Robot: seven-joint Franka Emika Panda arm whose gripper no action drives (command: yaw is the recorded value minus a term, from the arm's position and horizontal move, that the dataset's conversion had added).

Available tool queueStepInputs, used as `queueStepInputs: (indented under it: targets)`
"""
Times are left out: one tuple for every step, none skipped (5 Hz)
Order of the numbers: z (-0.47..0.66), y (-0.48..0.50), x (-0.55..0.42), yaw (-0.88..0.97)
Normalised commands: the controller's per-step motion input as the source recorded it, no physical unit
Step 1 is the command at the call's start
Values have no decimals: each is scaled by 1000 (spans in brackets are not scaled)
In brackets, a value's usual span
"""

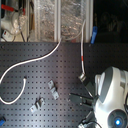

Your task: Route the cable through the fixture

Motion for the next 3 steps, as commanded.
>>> queueStepInputs:
  targets:
    - [166,129,-68,-3]
    - [69,1,-31,0]
    - [57,77,-37,0]
